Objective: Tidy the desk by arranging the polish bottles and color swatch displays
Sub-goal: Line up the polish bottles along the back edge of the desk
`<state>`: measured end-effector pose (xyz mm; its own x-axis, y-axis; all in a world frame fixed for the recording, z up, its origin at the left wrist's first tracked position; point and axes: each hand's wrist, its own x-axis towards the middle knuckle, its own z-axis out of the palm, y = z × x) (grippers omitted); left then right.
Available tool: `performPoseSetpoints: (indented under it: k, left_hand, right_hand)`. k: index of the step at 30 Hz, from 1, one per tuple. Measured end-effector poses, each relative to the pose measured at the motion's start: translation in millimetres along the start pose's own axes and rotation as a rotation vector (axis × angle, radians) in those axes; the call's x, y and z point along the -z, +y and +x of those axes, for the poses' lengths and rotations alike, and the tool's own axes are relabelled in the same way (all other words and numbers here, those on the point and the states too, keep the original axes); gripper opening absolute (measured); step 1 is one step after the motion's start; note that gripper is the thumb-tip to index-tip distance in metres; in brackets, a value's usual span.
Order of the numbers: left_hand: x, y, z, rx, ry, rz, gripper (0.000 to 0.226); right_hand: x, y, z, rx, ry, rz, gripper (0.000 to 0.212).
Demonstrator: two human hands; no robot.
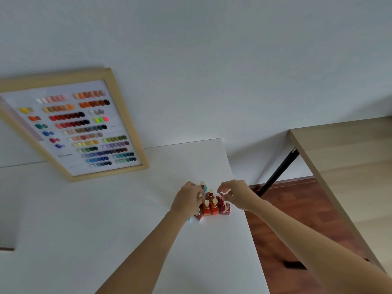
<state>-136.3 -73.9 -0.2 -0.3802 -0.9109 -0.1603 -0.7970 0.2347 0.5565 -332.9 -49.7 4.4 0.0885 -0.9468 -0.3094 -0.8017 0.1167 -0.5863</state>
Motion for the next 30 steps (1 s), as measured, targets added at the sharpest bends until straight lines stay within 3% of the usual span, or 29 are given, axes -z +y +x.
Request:
performPoseSetpoints:
  k: [9, 23, 27, 30]
  left_hand:
    - [5.9, -6.5, 7.9, -0.016, -0.059, 0.112, 0.013]
    - [22.4, -13.5, 16.9, -0.148, -0.213, 0.228, 0.044]
    - [27.0, -15.4, 20.3, -0.149, -0.202, 0.227, 0.042]
    - [30.9, -15.3, 21.4, -0.140, -0.168, 0.225, 0.030]
  right_hand:
    - [-3.6, 5.7, -1.3, 0.121, -0.056, -0.107, 0.014]
    - [-9.5, 19.8, -13.6, 0.125, 0.058, -0.177, 0.024]
    - [-7.8, 19.5, -19.3, 0.151, 0.000, -0.076, 0.034]
    - [-8.0, 20.9, -22.4, 0.158, -0.109, -0.108, 0.055]
